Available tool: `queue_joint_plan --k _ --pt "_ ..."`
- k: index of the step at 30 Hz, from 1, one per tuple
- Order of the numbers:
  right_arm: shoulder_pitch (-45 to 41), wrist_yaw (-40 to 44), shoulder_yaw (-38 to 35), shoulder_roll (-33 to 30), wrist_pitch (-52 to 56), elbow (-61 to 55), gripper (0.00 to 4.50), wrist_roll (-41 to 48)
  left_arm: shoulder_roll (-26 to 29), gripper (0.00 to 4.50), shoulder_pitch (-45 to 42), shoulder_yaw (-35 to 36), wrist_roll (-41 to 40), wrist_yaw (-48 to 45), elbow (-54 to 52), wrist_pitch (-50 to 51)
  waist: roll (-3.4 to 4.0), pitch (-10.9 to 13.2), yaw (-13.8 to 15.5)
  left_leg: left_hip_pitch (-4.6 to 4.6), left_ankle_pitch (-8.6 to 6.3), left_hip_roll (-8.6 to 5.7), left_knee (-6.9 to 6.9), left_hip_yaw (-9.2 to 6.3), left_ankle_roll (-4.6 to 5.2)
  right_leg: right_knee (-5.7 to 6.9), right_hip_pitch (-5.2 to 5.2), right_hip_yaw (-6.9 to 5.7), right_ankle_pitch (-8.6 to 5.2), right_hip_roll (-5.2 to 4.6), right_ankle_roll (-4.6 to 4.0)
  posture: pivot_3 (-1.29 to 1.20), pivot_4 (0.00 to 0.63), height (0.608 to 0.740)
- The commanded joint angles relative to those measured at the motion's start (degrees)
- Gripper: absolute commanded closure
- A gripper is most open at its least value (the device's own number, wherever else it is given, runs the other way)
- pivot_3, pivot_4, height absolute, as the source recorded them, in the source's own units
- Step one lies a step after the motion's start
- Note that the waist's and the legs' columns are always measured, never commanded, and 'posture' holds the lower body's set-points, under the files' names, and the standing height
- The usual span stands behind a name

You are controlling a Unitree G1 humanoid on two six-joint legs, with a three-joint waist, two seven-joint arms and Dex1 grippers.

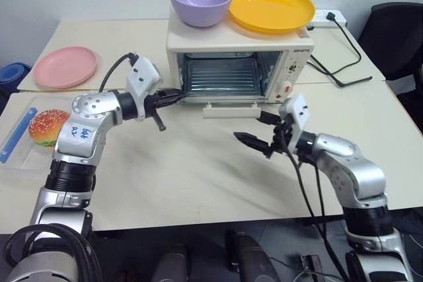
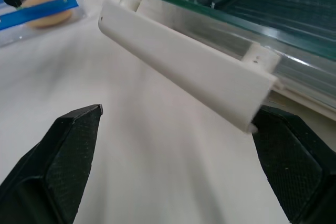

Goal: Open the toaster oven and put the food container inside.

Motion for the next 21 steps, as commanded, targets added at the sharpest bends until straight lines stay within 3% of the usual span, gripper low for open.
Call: queue_joint_plan --k 1,9,17,21 --pt "4.4 2.2 -5.7 -5.0 1.9 -5.4 0.00 3.5 0.6 4.49 2.0 0.0 0.3 -1.5 -3.3 -0.8 0.00 0.0 0.0 0.00 0.00 -0.01 0.03 0.01 0.00 0.02 0.00 0.00 0.00 0.00 0.01 0.00 0.150 0.740" --pt "10.0 7.8 -12.7 -13.7 6.9 -11.3 0.00 14.0 3.0 4.49 10.5 -3.0 4.7 -1.8 -10.4 -0.1 -0.01 0.0 -0.4 0.49 -0.02 0.05 0.22 0.09 0.05 -0.10 0.56 0.13 0.01 0.13 0.03 0.00 0.150 0.740" --pt "0.2 7.1 -7.7 -13.0 8.7 -12.4 0.00 18.6 1.1 4.49 16.3 -3.6 7.7 5.4 -15.7 8.5 -0.02 0.0 -0.3 0.80 -0.01 0.06 0.26 0.10 0.11 0.00 0.74 0.30 -0.03 0.55 0.04 0.00 0.150 0.740" --pt "-5.3 8.2 -3.8 -12.3 8.2 -10.9 0.00 18.7 1.2 4.49 21.5 -0.8 8.0 9.4 -20.0 13.4 -0.02 0.0 -0.3 0.77 -0.07 0.12 0.24 0.02 0.11 -0.02 0.73 0.38 -0.06 0.22 0.05 0.00 0.150 0.740"
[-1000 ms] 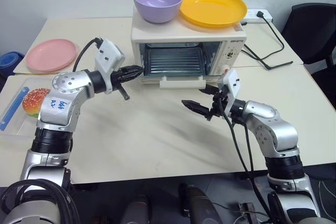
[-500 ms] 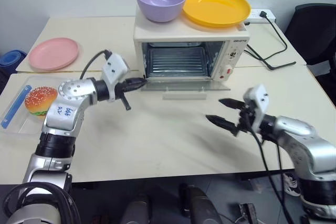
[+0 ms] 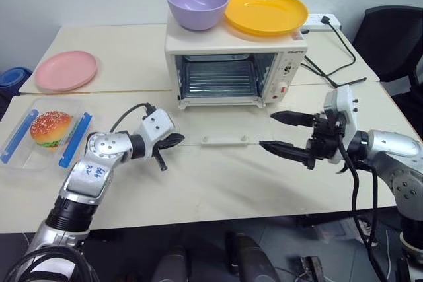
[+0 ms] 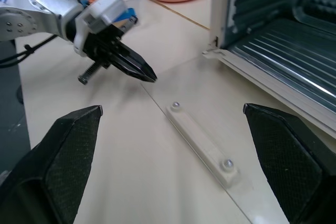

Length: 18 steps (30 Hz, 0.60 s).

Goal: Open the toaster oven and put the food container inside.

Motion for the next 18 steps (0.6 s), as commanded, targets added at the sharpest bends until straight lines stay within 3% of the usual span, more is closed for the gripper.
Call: queue_joint_plan --k 1,6,12,16,18 --pt "-4.1 1.4 2.0 0.7 -0.7 -0.3 0.00 1.1 0.4 4.31 4.8 4.3 0.1 4.0 -4.8 6.0 0.00 0.0 -0.2 0.01 0.00 0.00 0.00 0.01 0.00 0.01 -0.01 0.01 -0.01 -0.09 -0.01 0.00 0.150 0.740" --pt "-9.5 4.0 5.7 2.4 -0.4 3.5 0.00 1.2 -4.2 2.98 13.8 20.3 -8.0 9.7 -18.7 19.2 -0.02 0.0 -0.1 0.00 -0.02 0.00 0.01 -0.03 0.02 0.03 -0.02 0.00 -0.03 -0.19 -0.05 0.00 0.150 0.740" --pt "-13.2 9.2 9.9 3.5 -2.8 9.2 0.00 -1.3 -18.6 1.13 20.4 47.4 -18.5 18.7 -35.7 36.7 -0.02 0.0 0.2 -0.38 -0.04 -0.07 0.27 -0.42 -0.02 -0.10 -0.02 -0.30 -0.02 -0.34 -0.05 0.00 0.150 0.740" --pt "-15.6 10.9 12.6 5.2 -6.3 13.1 0.00 -4.9 -24.4 0.06 22.4 61.6 -21.3 22.0 -40.1 43.1 -0.04 0.0 0.0 -0.38 -0.07 -0.08 0.33 -0.42 -0.07 -0.09 -0.02 -0.36 -0.02 -0.29 -0.04 0.00 0.150 0.740" --pt "-16.5 11.8 13.3 5.9 -7.5 14.7 0.00 -6.0 -26.8 0.03 20.3 69.1 -22.7 23.7 -40.6 46.4 -0.04 0.0 0.0 -0.37 -0.07 -0.07 0.36 -0.48 -0.09 -0.05 -0.02 -0.45 -0.02 -0.21 -0.07 0.00 0.150 0.740"
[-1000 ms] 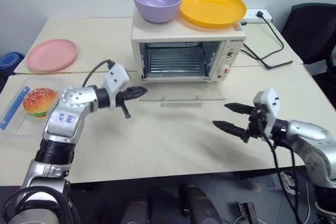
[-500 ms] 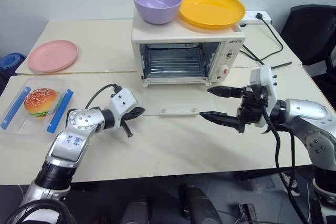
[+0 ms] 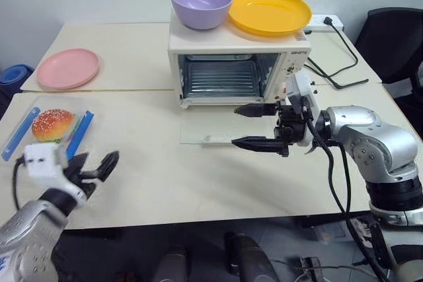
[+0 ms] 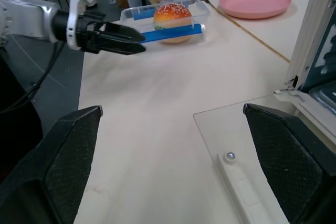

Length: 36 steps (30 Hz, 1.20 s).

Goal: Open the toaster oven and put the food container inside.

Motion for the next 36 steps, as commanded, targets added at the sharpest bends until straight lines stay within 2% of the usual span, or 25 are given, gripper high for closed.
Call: queue_joint_plan --k 1,5,12,18,24,28,36 --pt "-2.1 2.1 0.6 1.2 -3.3 1.6 0.00 -1.9 -2.7 0.03 -4.3 14.6 -2.5 3.6 -2.8 5.7 0.00 0.0 0.0 0.01 0.01 0.00 0.02 -0.01 -0.01 0.04 0.00 -0.05 -0.01 0.03 -0.02 0.00 0.150 0.740" --pt "-2.6 3.3 1.4 2.1 -4.6 2.9 0.00 -3.4 -4.2 0.03 -13.8 25.8 0.3 7.2 -1.8 14.1 -0.04 0.0 0.2 0.01 0.05 -0.07 0.07 -0.07 -0.08 0.10 0.03 -0.15 -0.01 0.24 -0.02 0.00 0.150 0.740" --pt "-1.1 2.8 1.0 2.8 -4.8 1.3 0.00 -4.4 -4.0 0.03 -30.1 31.5 7.6 17.0 4.4 17.0 -0.05 0.0 0.1 -0.02 0.02 -0.09 0.08 -0.07 -0.15 0.07 0.02 -0.18 0.01 0.19 0.03 0.00 0.150 0.740" --pt "1.7 -0.3 -1.1 2.3 -3.7 -1.8 0.00 -3.7 0.7 0.03 -34.7 28.2 13.4 22.3 13.4 17.0 -0.06 0.0 -0.1 0.00 -0.09 0.07 0.02 -0.03 -0.35 0.06 -0.06 -0.13 0.00 0.14 -0.01 0.00 0.150 0.740" --pt "4.5 -3.8 -3.5 2.0 -2.0 -5.2 0.00 -2.8 2.6 0.03 -39.2 25.7 19.1 26.0 20.1 16.8 -0.09 0.0 0.0 -0.01 -0.08 0.00 0.03 -0.07 -0.36 0.08 -0.05 -0.14 -0.02 0.03 -0.04 0.00 0.150 0.740" --pt "5.7 -5.2 -4.4 1.8 -1.4 -6.8 0.00 -2.7 3.6 0.85 -42.5 26.1 22.5 27.9 23.2 16.7 -0.11 0.0 0.0 -0.04 -0.08 0.01 0.02 -0.11 -0.36 0.06 -0.05 -0.13 -0.02 0.02 -0.04 0.00 0.150 0.740" --pt "6.6 -6.1 -6.0 0.7 -0.5 -7.7 0.00 -1.9 6.8 3.24 -43.3 24.4 24.4 26.4 26.1 14.9 -0.11 0.0 0.0 -0.03 -0.09 0.04 0.00 -0.10 -0.38 0.06 -0.08 -0.12 -0.02 0.03 -0.04 0.00 0.150 0.740"
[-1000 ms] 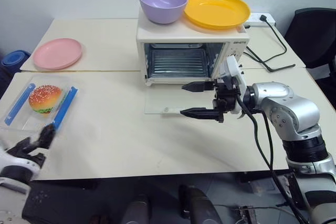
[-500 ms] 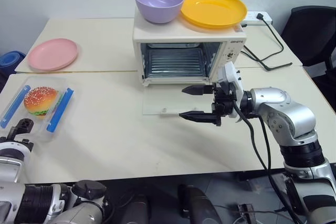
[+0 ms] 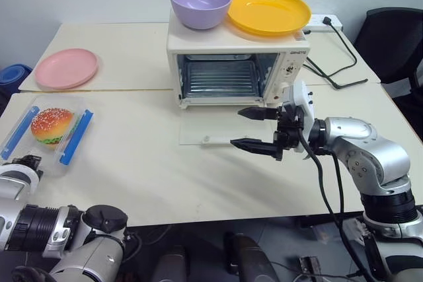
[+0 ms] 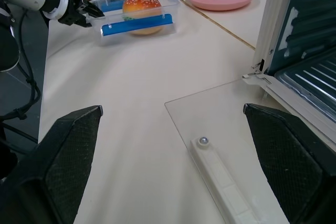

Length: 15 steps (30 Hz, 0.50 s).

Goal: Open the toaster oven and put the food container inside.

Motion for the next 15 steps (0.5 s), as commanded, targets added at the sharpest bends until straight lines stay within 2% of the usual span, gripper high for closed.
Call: queue_joint_plan --k 1,3,6,15 --pt "0.2 -0.2 -2.8 -1.7 0.1 -2.8 0.00 1.5 2.4 3.52 -0.2 -2.4 -0.2 -1.9 0.0 -1.1 0.00 0.0 0.1 0.00 0.00 -0.01 0.00 0.00 0.00 0.00 0.00 0.00 0.00 -0.01 0.00 0.00 0.150 0.740" --pt "0.4 -0.2 -3.6 -2.4 1.3 -2.8 0.00 2.4 2.7 3.99 0.1 -3.8 -0.1 -2.4 -0.6 -0.5 -0.01 0.0 0.1 -0.02 0.00 -0.03 0.00 -0.01 0.00 -0.01 0.00 0.00 0.00 -0.04 0.00 0.00 0.150 0.740" --pt "1.3 -0.3 -5.9 -3.5 4.2 -3.3 0.00 5.6 5.2 4.29 2.8 -8.5 -1.6 -5.3 -0.5 0.6 -0.06 0.0 0.1 -0.08 0.00 -0.02 0.00 -0.07 0.00 -0.06 0.00 0.05 0.00 -0.05 0.00 0.00 0.150 0.740" --pt "7.5 -3.1 -9.3 -6.4 3.7 -6.0 0.00 4.9 14.9 4.32 15.5 -28.7 -20.3 -25.6 -4.1 0.8 -0.05 0.0 0.1 -0.07 0.01 -0.02 -0.05 -0.08 0.00 -0.08 -0.01 0.11 -0.03 -0.13 -0.05 0.00 0.150 0.740"
